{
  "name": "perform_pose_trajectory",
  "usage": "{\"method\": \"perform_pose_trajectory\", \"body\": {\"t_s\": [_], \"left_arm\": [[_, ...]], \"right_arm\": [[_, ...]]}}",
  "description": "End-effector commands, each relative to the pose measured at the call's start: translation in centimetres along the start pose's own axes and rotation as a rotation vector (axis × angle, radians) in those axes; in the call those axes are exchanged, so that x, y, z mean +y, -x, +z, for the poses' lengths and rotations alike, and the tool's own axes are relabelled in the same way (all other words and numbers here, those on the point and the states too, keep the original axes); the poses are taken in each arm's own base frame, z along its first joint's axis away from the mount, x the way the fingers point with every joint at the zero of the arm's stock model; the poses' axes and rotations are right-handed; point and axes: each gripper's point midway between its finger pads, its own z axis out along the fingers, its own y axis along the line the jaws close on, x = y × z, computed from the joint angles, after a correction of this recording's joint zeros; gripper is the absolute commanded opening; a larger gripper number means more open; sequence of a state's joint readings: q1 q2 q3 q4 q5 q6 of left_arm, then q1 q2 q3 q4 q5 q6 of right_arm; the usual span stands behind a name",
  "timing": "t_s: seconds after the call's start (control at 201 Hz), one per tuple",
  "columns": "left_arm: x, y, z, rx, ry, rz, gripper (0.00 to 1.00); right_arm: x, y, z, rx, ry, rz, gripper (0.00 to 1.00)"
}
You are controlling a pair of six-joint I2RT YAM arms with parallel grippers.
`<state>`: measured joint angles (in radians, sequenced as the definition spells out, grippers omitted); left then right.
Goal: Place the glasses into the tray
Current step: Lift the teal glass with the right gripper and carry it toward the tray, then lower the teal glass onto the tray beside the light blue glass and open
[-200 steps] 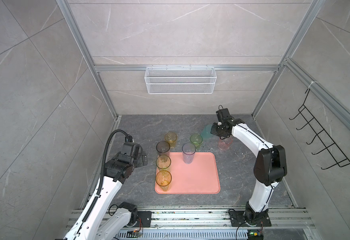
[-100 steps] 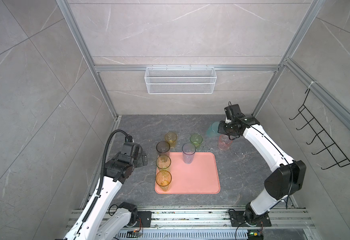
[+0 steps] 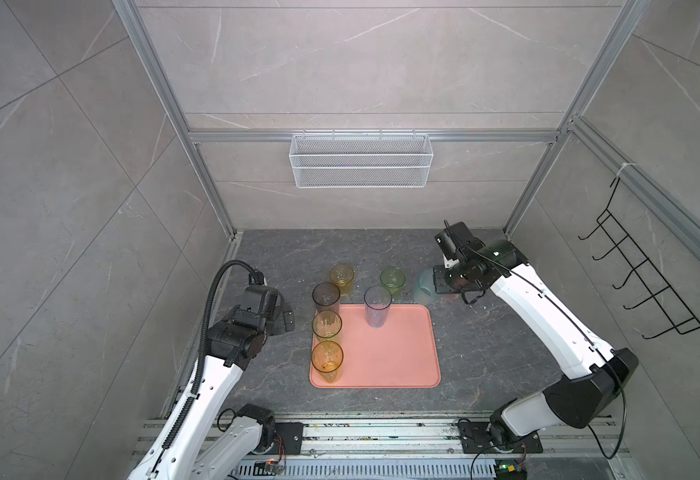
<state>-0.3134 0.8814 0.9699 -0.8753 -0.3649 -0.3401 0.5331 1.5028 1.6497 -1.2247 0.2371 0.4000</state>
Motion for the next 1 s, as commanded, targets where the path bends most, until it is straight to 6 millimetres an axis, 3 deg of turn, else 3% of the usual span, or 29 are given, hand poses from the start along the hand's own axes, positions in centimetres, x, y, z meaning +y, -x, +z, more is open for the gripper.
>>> {"method": "perform_pose_trajectory", "body": {"t_s": [0.0,0.354,0.991], "left_arm": [[0.4,0.3,-0.4,-0.016,0.014,-0.02,0.99],[0.5,0.2,-0.2,-0.011,0.021,-0.019,0.99],[0.4,0.1,-0.1,-0.003,0.017,-0.018,0.99]], "right_arm": [[-0.5,-2.4,-0.5,0.041,-0.033,-0.012,0.0],[4.7,-6.7,2.0,0.114,0.083,-0.044,0.0],[12.7,-9.7,8.3,0.18,0.141,-0.046,0.0]]}}
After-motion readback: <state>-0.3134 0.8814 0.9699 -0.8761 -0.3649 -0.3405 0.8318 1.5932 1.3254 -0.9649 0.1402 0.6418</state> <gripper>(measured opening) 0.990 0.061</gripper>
